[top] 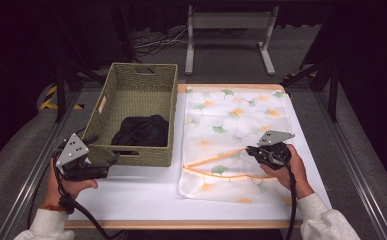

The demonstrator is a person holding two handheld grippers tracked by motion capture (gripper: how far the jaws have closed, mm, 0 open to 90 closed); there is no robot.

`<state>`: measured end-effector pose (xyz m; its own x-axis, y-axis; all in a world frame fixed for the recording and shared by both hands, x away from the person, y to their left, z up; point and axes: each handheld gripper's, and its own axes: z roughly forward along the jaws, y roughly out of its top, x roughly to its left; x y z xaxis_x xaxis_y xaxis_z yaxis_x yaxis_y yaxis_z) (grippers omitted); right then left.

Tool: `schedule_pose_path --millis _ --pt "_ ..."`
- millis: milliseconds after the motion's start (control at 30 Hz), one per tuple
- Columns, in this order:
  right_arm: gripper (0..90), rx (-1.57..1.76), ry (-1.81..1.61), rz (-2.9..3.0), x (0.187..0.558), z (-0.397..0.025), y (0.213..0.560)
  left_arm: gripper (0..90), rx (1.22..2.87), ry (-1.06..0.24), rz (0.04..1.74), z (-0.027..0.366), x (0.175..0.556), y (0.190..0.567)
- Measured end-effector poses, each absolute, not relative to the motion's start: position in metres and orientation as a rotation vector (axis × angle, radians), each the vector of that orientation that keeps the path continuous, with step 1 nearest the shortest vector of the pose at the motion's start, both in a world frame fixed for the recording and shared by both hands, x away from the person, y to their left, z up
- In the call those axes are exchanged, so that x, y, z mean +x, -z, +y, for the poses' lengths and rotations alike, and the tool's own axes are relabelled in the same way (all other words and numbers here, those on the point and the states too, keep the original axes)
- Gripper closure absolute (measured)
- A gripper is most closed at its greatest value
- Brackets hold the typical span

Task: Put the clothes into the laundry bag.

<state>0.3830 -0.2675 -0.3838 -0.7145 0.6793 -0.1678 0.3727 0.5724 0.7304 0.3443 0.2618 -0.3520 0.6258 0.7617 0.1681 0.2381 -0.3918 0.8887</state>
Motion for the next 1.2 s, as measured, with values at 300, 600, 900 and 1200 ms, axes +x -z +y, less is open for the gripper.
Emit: schedule_pose_path --millis 300,600,900,1200 --pt "87.9 0.833 -0.988 2.336 0.381 -0.268 0.377 12.1 2.027 -0.693 0.784 0.243 0.39 0.341" --pt "87.9 0.802 -1.014 2.331 0.379 -0.262 0.371 11.4 2.137 -0.594 0.795 0.228 0.426 0.348" --pt "87.8 0.79 -1.008 2.349 0.378 -0.259 0.371 10.2 2.293 -0.48 0.751 0.21 0.45 0.342" --pt "87.7 0.79 -1.0 2.369 0.378 -0.26 0.374 9.3 2.419 -0.439 0.709 0.19 0.467 0.344"
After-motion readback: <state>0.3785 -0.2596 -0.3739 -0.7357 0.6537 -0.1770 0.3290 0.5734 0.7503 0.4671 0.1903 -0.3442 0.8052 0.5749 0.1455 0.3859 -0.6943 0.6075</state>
